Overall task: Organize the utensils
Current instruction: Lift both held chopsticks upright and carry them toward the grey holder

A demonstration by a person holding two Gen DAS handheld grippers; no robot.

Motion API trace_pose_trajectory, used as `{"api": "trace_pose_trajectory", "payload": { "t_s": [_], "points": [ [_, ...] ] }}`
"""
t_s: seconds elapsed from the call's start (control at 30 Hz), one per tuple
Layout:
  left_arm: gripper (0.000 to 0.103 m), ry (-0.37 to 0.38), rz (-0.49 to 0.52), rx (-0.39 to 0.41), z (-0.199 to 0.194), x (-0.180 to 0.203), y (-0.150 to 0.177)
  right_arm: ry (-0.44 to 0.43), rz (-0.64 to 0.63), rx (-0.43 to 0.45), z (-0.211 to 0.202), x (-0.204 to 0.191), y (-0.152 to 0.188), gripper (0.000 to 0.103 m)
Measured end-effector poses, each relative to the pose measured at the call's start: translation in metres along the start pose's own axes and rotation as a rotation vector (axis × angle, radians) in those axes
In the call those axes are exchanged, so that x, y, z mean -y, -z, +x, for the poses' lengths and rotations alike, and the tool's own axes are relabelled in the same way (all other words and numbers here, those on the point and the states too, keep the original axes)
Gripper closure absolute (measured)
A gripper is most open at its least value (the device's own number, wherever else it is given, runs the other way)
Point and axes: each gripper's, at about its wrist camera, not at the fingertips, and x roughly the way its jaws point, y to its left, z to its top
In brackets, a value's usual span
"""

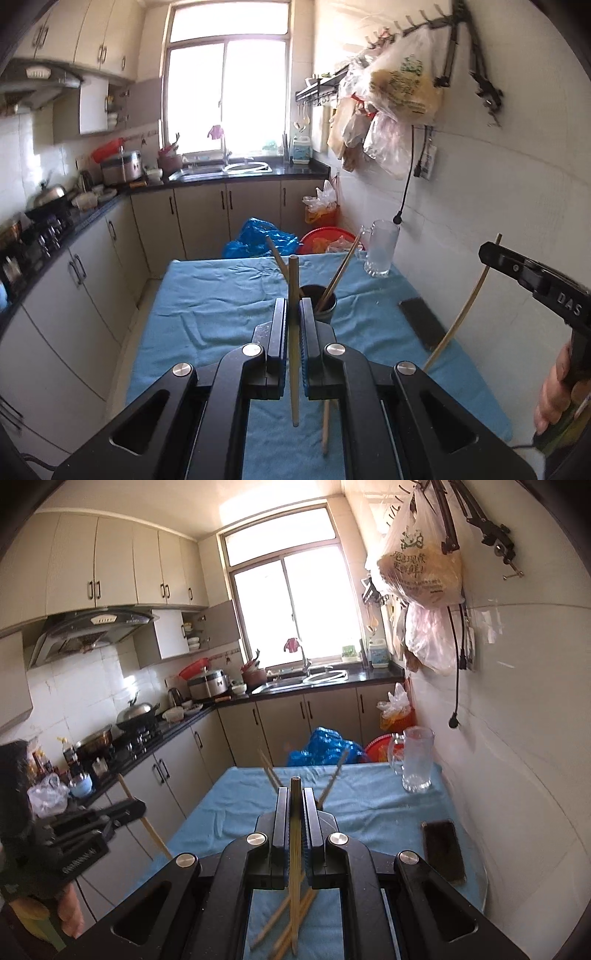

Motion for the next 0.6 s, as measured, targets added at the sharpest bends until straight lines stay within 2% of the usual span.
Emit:
{"api": "trace_pose_trajectory", "payload": {
  "t_s": [0.07, 0.33, 0.47, 0.6],
  "points": [
    [0.097, 0.017, -0.032, -0.008, 0.018, -0.006, -0.015, -0.002, 0.004, 0.014, 0.013, -0.001, -0.014, 0.097],
    [0.097, 0.042, -0.103, 0.043, 0.081, -0.019, -0.072, -0.012, 0.033, 0.074, 0.085, 0.008, -0.075, 0.097],
    [0.097, 0.071, -0.150, 0.041, 0.119, -0.020, -0.093, -0.011, 0.051, 0.083, 0.122, 0.018, -0.092, 0.097],
    [0.097, 0.072, -0.158, 0.028, 0.159, -0.017, -0.102, 0.008, 0.064, 0.073, 0.160, 0.027, -0.094, 0.097]
  ]
}}
